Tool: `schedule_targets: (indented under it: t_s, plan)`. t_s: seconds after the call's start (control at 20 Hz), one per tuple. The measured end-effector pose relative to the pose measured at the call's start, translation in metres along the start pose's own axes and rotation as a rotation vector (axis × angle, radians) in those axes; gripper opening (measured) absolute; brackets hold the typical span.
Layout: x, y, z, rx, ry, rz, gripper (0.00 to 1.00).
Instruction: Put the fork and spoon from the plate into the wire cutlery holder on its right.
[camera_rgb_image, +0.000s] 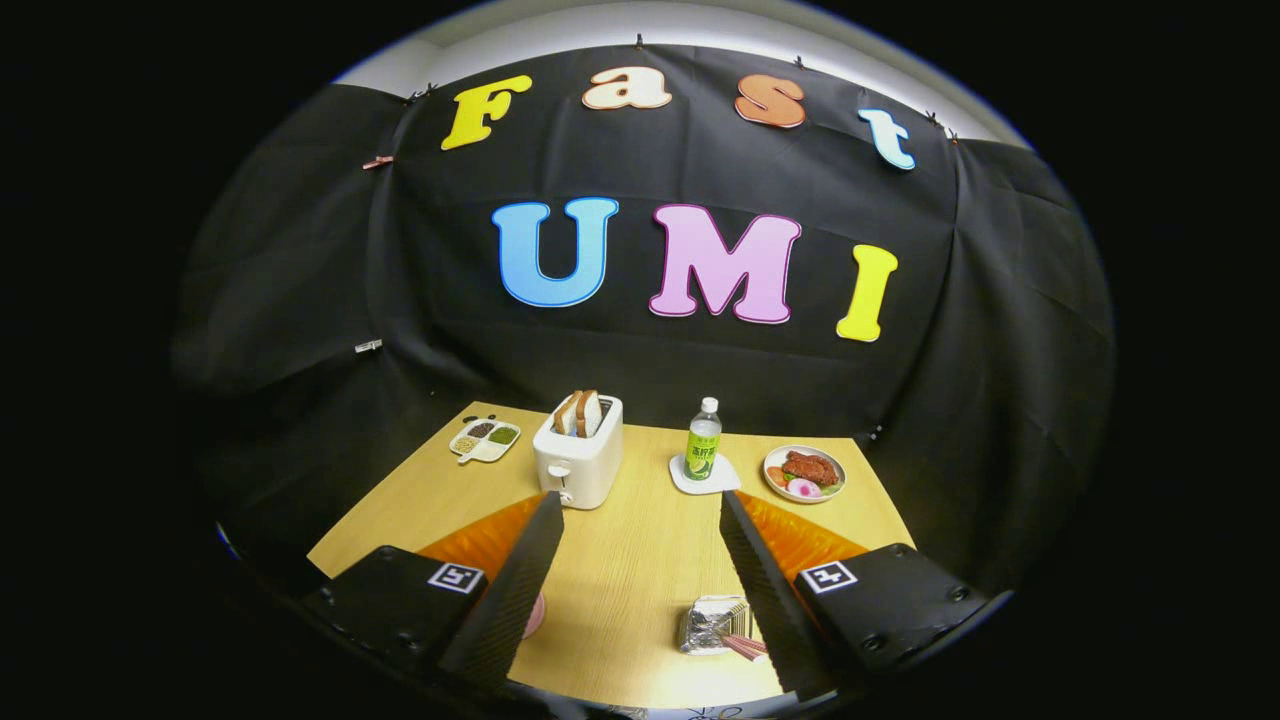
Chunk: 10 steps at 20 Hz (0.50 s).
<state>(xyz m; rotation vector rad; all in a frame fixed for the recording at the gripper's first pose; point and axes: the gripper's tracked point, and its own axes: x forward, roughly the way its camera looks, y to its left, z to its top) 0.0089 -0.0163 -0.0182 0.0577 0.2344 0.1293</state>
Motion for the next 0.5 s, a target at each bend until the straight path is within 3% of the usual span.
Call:
schedule_targets:
  t_s: [0.5]
  plan:
    - [0.0025, -0.0026, -0.0023, 0.006, 0.012, -0.006, 0.98]
